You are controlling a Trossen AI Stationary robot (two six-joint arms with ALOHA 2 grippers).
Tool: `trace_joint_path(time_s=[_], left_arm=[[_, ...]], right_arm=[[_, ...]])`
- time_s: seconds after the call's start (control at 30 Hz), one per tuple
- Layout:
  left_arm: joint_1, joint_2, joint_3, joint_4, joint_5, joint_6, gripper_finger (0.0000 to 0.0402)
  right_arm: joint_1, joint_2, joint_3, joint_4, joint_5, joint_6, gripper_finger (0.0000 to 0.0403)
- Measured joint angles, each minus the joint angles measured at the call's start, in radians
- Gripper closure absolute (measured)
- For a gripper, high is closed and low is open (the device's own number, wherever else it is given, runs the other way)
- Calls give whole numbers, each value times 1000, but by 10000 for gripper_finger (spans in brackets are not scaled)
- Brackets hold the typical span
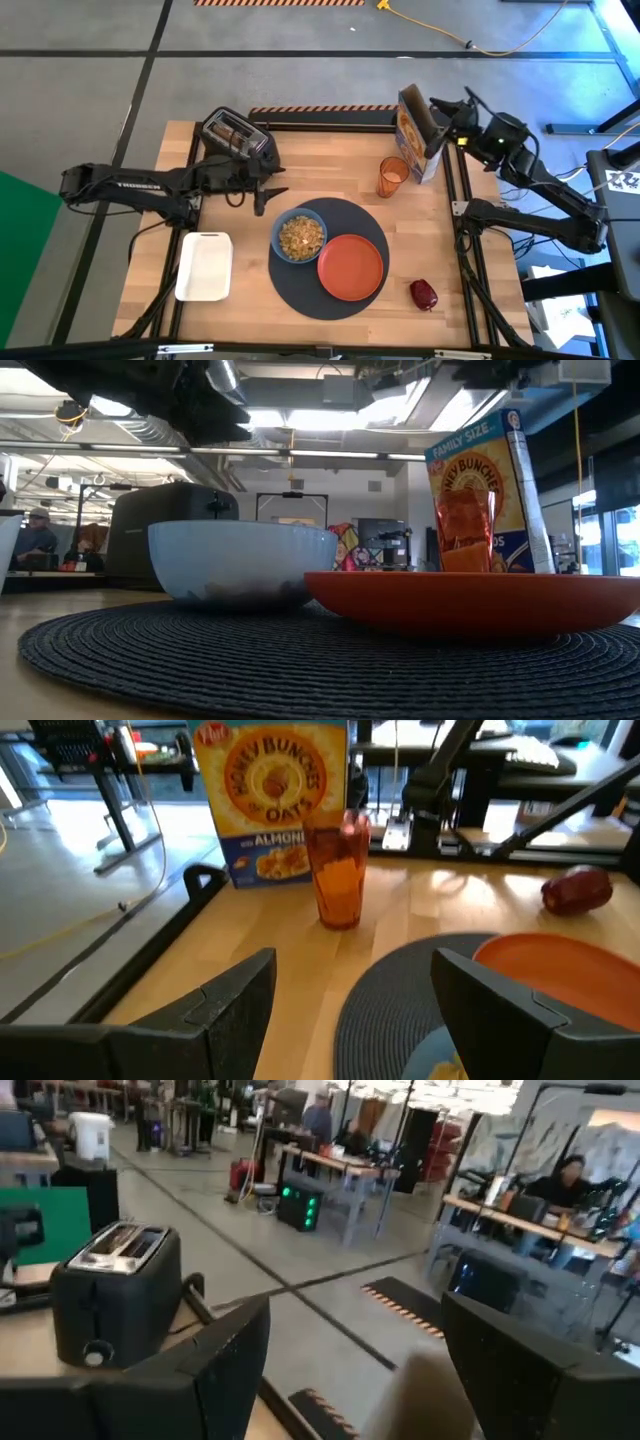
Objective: Arrange a breakfast setting
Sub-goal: Adjust the cereal box
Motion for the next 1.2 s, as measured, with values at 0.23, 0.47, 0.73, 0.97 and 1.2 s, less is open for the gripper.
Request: trace_joint_path(time_s=[0.23, 0.47, 0.73, 0.97, 1.2], left_arm=[[0, 88, 0, 34, -16, -1, 140], [0, 119, 0, 95, -16, 1, 140], [0, 119, 0, 101, -16, 1, 140], [0, 119, 0, 107, -24, 1, 140], [0, 119, 0, 117, -47, 1, 140]], right_arm=[[0, 9, 3, -83, 15, -12, 119], [0, 11, 1, -209, 89, 6, 119], [0, -49, 34, -208, -38, 27, 119], [0, -6, 112, -500, -140, 3, 119], [23, 57, 130, -583, -226, 7, 134]])
